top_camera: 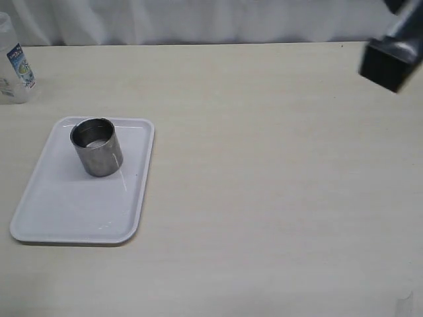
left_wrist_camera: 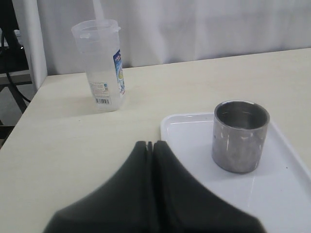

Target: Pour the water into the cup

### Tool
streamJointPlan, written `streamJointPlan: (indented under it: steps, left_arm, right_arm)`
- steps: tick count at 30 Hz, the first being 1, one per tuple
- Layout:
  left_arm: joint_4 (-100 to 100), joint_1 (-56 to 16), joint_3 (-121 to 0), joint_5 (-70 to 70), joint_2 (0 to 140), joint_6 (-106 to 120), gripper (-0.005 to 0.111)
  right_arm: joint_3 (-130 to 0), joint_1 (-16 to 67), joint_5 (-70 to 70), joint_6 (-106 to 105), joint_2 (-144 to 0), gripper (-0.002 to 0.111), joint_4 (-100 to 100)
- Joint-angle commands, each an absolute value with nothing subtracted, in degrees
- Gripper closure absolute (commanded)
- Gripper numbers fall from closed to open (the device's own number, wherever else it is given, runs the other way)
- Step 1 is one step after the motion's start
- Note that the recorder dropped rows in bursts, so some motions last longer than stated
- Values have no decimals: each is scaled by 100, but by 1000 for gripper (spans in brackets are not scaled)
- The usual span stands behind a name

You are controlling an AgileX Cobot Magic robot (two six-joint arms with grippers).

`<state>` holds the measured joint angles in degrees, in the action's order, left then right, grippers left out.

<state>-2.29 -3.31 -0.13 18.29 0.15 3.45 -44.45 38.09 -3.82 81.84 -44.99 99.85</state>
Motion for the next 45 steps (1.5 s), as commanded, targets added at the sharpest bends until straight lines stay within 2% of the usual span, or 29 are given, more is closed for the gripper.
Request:
streamJointPlan:
  steps: [1,12,19,35,38,45]
  left_arm:
    - [-232,-312,0,1802,0,310,107]
    - [-232,-312,0,1802,0,310,107]
    - [-232,-312,0,1802,0,310,107]
    - [-232,-312,0,1802,0,310,107]
    - [-232,-312,0,1802,0,310,107]
    - [-232,-312,0,1830,0,310,107]
  right_arm:
    - [-3880,3783,-266,8224,-3485,104,9763]
    - [-2428,3783,-312,8224,-1019,104,9324]
    - [-2298,3783,-312,8224,-5,104,9324]
    - [-2315,3796,-312,8224,0,104,9296]
    - [-2315,3796,-312,8180,0,104,8583]
    - [-2315,3796,-312,8180,0,104,5410]
